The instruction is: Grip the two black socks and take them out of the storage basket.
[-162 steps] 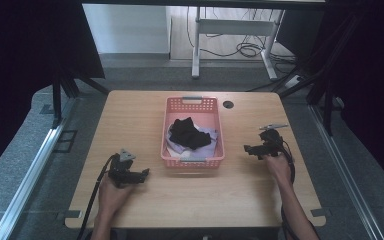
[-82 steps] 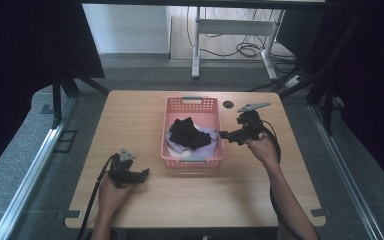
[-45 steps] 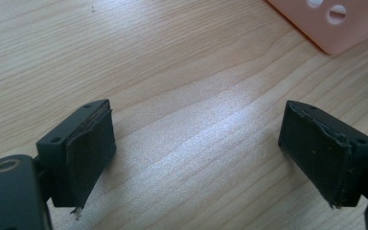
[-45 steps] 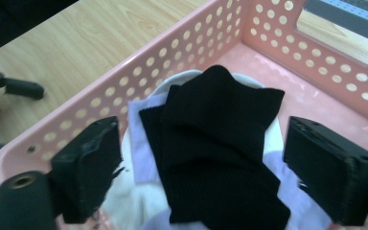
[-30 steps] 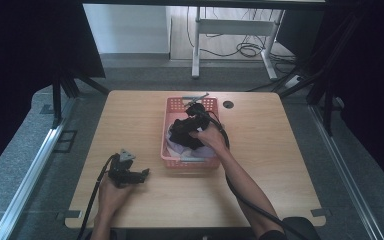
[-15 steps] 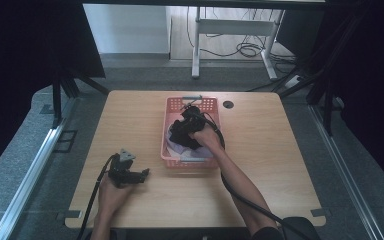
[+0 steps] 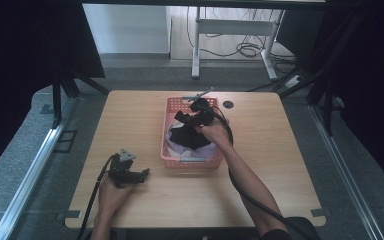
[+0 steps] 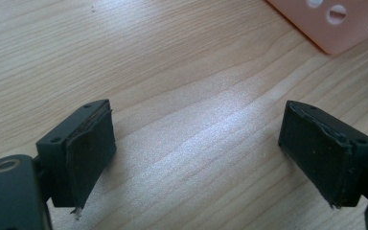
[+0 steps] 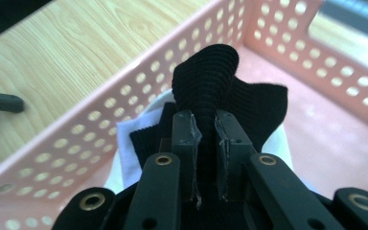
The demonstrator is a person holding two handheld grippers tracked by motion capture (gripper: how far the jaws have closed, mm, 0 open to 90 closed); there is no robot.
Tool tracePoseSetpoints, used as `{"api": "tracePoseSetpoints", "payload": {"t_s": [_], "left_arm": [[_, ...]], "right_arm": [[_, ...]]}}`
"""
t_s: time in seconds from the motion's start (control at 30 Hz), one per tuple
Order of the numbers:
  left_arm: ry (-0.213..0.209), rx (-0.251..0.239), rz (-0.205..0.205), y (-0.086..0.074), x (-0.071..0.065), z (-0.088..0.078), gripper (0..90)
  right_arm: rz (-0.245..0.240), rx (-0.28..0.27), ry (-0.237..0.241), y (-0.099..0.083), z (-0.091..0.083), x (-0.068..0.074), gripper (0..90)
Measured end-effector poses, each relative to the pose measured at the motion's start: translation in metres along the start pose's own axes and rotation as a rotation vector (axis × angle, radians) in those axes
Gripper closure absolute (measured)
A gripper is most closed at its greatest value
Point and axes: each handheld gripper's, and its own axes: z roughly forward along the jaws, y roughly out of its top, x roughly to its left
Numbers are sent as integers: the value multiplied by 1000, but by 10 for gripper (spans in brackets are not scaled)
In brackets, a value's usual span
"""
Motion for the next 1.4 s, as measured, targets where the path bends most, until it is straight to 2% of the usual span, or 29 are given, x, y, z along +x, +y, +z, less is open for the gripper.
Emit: {"api": "tracePoseSetpoints", "payload": {"t_s": [0.1, 0.13, 0.4, 0.53, 0.73, 0.83, 1.17, 1.4], "left_arm": [[0, 0, 0, 0, 0, 0, 120], [0, 0, 0, 0, 0, 0, 120], [3, -2, 0, 0, 0, 0, 121], [1, -2, -1, 0, 0, 0, 121], [1, -3, -2, 0, 0, 0, 120], [2, -1, -1, 0, 0, 0, 121], [1, 1, 0, 0, 0, 0, 121], [1, 1, -4, 0, 0, 0, 121]], "right_arm": [[3, -20, -1, 3, -8, 1, 796], [2, -43, 10, 7, -19, 4, 796], [-52, -105, 23, 23, -53, 18, 797], [-61, -137, 38, 30, -67, 22, 797], [-78, -176, 35, 37, -87, 26, 797], [-87, -187, 19, 40, -97, 26, 797], [-66, -257, -7, 46, -129, 17, 797], [-66, -287, -26, 49, -145, 15, 797]]}}
